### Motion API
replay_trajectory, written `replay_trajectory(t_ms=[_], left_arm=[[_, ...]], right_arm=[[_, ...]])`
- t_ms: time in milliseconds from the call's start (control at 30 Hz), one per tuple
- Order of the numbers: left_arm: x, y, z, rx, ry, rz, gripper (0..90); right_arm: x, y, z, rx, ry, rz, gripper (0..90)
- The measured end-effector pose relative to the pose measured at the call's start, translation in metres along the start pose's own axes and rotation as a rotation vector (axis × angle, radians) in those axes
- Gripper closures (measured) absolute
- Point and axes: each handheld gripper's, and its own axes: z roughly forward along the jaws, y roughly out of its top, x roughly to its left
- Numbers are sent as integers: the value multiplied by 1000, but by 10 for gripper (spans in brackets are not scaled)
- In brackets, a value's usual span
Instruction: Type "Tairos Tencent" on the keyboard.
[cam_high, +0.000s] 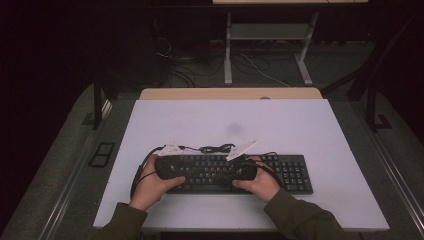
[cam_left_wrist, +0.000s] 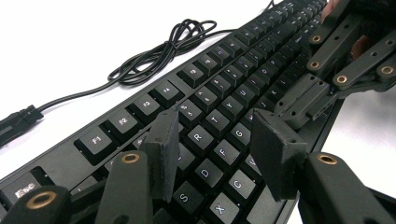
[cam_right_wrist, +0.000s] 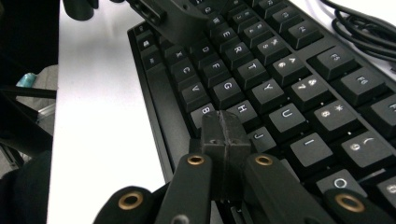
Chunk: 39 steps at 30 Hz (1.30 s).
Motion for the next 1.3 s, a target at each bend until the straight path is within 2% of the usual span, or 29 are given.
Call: replay_trajectory(t_ms=[267, 533, 733, 1033, 1300], left_arm=[[0, 0, -1, 1, 2, 1, 516], [0, 1, -2, -7, 6, 5, 526], [0, 2, -2, -11, 9, 8, 566], [-1, 5, 2, -19, -15, 10, 736], [-3, 8, 10, -4, -30, 16, 890]], right_arm=[[1, 2, -1, 1, -3, -4, 900], [0, 5, -10, -32, -9, 0, 897], [-2, 5, -18, -64, -13, 1, 820], [-8, 4, -27, -112, -43, 8, 645], [-16, 3, -32, -132, -58, 24, 547]])
